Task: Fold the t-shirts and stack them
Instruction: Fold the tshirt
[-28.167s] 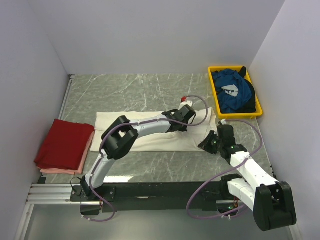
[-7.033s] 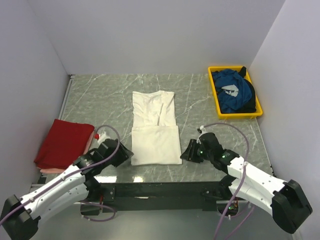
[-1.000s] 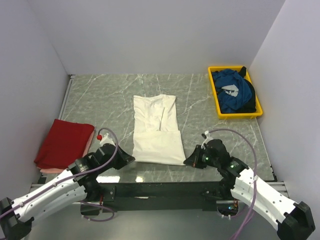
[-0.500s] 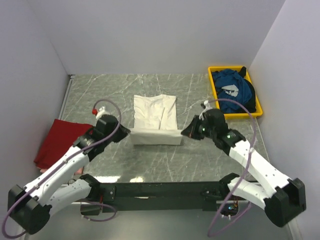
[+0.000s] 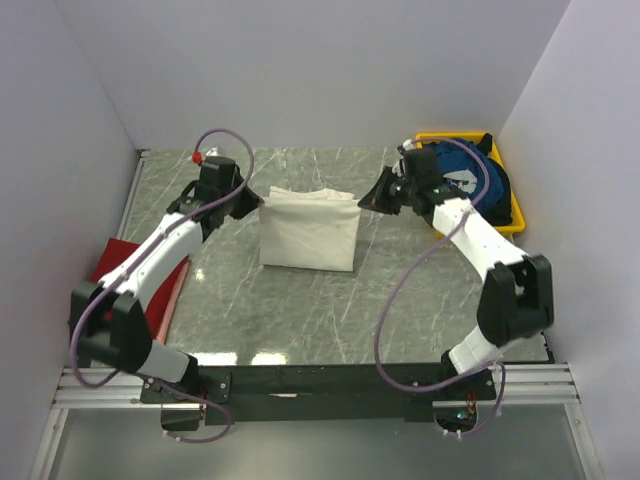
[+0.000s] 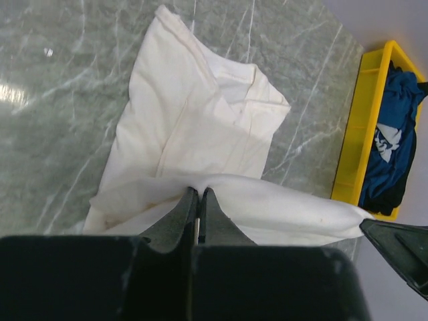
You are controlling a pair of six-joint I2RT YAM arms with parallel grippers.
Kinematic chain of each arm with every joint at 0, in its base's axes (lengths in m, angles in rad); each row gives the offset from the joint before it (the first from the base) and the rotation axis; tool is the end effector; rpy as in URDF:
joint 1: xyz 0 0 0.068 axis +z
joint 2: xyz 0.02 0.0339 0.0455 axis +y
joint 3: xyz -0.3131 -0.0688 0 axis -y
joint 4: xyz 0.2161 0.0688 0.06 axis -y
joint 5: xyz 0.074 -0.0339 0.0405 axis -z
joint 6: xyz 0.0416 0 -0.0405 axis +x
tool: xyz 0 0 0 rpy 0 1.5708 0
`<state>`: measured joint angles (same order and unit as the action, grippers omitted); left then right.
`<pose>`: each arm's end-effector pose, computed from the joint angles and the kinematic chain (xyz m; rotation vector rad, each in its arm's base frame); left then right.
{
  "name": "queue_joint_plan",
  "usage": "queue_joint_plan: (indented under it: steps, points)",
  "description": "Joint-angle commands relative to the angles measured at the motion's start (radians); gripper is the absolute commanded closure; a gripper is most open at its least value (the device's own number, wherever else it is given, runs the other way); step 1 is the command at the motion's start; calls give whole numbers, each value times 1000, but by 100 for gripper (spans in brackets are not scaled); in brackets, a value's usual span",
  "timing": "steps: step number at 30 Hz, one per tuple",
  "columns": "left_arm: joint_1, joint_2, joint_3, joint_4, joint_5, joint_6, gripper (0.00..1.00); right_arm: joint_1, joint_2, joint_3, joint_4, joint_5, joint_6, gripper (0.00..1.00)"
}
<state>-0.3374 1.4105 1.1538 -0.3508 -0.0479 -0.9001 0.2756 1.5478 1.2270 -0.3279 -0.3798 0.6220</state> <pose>0.2735 -0.0938 0.3598 -0.6524 2.1559 -0.6389 0.3100 0.1037 0.3473 0.1809 2.3147 0.8984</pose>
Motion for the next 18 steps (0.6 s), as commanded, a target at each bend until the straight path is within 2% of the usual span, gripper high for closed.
queue_joint_plan:
  steps: [1,8,11,14,15,16,17,18]
  points:
    - [60,111,122,42,54,59,100,-41,137,143,-5,-44,-15,100]
    - [129,422,363,64,167,98,99,-88,463,439,-56,-106,-7,100]
    - [146,607,527,59,216,112,100,-111,590,578,-71,-129,7,100]
    - [156,709,625,26,224,127,99,-124,713,678,-111,-136,4,100]
    - [161,757,668,30,252,128,98,-127,739,742,-125,-140,4,96]
    - [172,772,681,53,264,125,91,-130,774,762,-135,-145,5,92]
    - [176,789,698,61,272,124,64,-137,785,779,-132,-146,10,86]
    - [181,794,707,67,284,125,49,-142,793,787,-131,-142,13,71]
